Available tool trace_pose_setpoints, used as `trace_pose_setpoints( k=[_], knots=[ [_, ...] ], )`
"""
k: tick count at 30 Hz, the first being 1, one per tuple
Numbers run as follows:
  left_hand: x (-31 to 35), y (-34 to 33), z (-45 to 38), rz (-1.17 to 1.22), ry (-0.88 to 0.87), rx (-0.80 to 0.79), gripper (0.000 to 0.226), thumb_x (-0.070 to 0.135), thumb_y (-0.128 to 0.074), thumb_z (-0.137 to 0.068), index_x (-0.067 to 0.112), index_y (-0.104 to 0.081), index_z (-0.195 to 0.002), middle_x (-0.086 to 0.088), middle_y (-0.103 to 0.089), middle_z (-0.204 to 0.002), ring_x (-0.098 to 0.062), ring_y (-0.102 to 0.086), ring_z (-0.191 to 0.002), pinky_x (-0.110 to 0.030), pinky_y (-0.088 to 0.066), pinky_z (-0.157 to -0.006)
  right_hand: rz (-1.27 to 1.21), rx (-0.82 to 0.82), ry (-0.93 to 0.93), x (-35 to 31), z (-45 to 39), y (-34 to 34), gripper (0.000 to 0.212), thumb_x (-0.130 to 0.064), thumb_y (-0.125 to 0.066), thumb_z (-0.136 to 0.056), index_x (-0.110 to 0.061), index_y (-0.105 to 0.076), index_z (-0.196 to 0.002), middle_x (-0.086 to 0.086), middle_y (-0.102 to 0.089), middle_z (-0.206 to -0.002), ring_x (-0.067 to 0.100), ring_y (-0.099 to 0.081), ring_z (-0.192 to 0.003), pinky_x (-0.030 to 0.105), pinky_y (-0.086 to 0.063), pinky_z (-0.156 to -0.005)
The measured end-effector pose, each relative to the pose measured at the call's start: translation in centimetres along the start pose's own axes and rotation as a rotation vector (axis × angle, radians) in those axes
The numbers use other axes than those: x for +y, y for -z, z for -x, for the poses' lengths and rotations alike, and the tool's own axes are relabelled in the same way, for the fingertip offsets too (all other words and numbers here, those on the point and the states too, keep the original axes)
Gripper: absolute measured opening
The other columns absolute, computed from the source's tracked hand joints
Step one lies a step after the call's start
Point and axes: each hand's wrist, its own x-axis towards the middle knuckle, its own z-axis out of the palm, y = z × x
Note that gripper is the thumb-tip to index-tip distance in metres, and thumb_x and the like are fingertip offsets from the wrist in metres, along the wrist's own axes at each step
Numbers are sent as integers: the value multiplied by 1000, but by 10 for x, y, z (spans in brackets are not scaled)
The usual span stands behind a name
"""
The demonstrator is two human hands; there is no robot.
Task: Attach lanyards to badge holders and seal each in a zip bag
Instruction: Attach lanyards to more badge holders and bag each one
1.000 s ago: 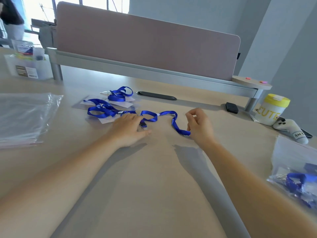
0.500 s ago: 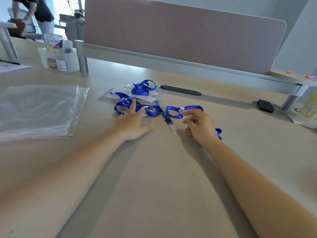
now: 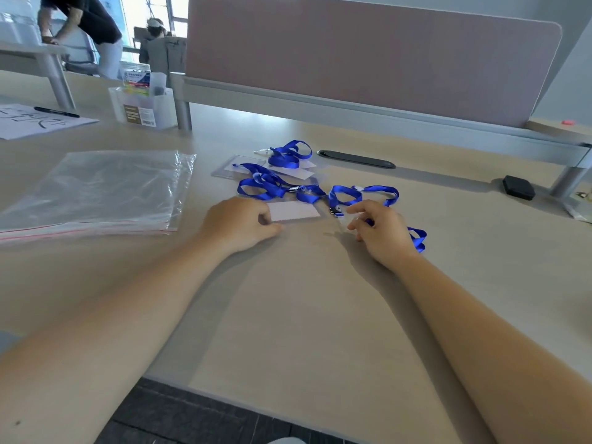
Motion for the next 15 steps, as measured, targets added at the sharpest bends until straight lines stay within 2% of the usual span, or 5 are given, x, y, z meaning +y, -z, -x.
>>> trace_pose_setpoints(
  k=[2, 4, 7, 10, 15],
  knots=[
    [2, 1, 0, 7, -2, 46, 26, 46, -61, -78, 25, -50, -67, 2, -57, -89, -23, -57, -94, -26, -34, -68, 1, 9, -4, 0, 0, -1, 32, -3, -41, -90, -14, -56, -116, 8, -64, -104, 17, -55, -84, 29, -46, -83],
    [4, -1, -2, 38, -25, 28, 32, 47, -63, -76, 19, -57, -92, -1, -56, -106, -23, -54, -104, -29, -38, -74, -9, 16, -3, 0, 0, -1, 32, -2, -41, -90, -14, -57, -115, 7, -64, -101, 18, -55, -83, 29, -46, -82],
    [6, -2, -6, 52, 6, -81, 64, 53, -60, -76, 18, -45, -127, -2, -51, -128, -24, -48, -117, -32, -39, -86, -33, 48, -1, 2, 1, 0, 32, -3, -42, -90, -15, -59, -115, 2, -60, -87, 20, -55, -80, 34, -47, -80],
    [8, -1, -10, 29, 14, -110, 66, 54, -59, -77, 21, -42, -131, -4, -51, -130, -26, -45, -121, -31, -36, -88, -62, 70, -29, 4, 0, 3, 36, -4, -42, -91, -17, -58, -120, 1, -59, -90, 19, -55, -78, 37, -49, -82],
    [12, 5, -10, 28, 63, -126, 65, 51, -65, -73, 15, -46, -123, -10, -51, -123, -29, -42, -118, -32, -33, -86, -56, 53, -44, 3, 2, 4, 39, -1, -40, -90, -16, -57, -121, -1, -58, -87, 18, -55, -75, 35, -49, -82]
  ],
)
